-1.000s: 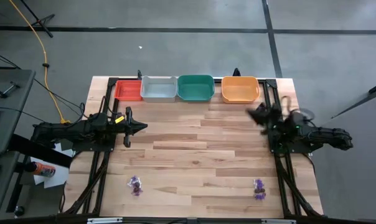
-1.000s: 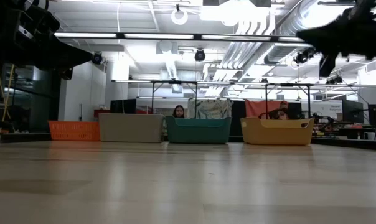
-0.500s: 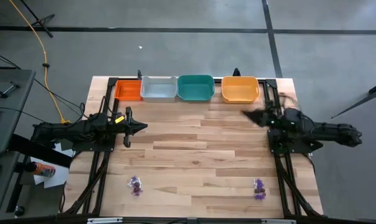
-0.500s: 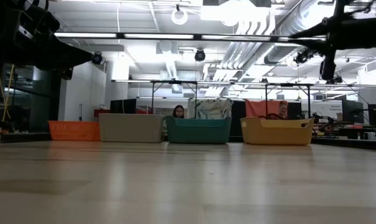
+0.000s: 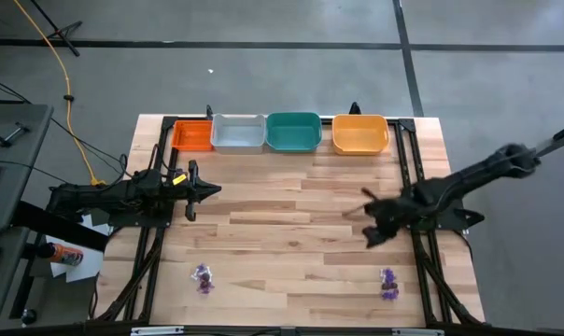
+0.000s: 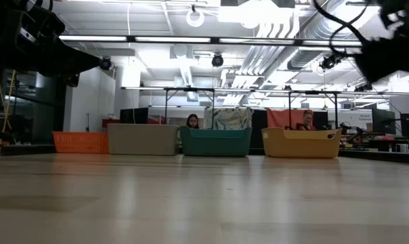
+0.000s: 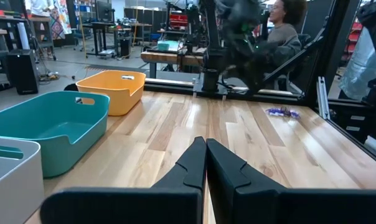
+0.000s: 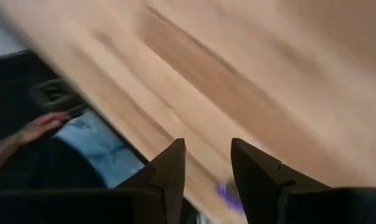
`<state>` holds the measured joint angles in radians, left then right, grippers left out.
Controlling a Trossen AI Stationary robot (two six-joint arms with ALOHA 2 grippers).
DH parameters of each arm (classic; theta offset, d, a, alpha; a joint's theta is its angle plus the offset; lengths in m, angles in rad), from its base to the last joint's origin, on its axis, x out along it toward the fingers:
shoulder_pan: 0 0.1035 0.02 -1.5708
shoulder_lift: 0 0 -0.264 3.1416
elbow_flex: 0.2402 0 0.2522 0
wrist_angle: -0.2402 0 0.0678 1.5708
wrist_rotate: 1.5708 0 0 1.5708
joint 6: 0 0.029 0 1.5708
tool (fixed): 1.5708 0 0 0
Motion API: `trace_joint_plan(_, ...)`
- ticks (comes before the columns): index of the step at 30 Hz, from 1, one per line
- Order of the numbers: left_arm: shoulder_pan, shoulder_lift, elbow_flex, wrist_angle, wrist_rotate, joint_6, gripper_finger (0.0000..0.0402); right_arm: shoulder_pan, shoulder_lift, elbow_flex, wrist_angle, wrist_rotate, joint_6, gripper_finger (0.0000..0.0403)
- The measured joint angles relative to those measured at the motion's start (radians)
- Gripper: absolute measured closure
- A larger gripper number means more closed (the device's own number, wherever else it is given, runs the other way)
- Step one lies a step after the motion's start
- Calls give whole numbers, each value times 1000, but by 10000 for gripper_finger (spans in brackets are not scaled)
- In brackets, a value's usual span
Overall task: Sort Halloween decoration
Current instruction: Put the white bone into the yellow bin
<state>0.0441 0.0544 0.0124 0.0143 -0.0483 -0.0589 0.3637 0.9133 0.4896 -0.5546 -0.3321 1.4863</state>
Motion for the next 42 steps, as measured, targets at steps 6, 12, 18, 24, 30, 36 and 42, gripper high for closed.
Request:
trace_joint_plan(6, 0, 0, 0, 0, 0, 0, 401, 267, 175, 0, 172, 49, 578, 277)
trace_joint_plan(12, 0, 0, 0, 0, 0, 0, 401, 344, 293, 0, 244, 108, 841, 277)
trace_joint_plan(18, 0, 0, 0, 0, 0, 0, 401, 315, 378, 30, 217, 40, 846, 277)
trace_joint_plan(24, 0, 0, 0, 0, 0, 0, 401, 316, 445, 91, 121, 36, 842, 277)
trace_joint_plan(30, 0, 0, 0, 0, 0, 0, 401, 332, 493, 147, 18, 36, 822, 277)
trace_joint_plan(36, 0, 0, 0, 0, 0, 0, 401, 346, 539, 154, 51, 36, 833, 277)
trace_joint_plan(42, 0, 0, 0, 0, 0, 0, 401, 346, 548, 154, 51, 60, 835, 277)
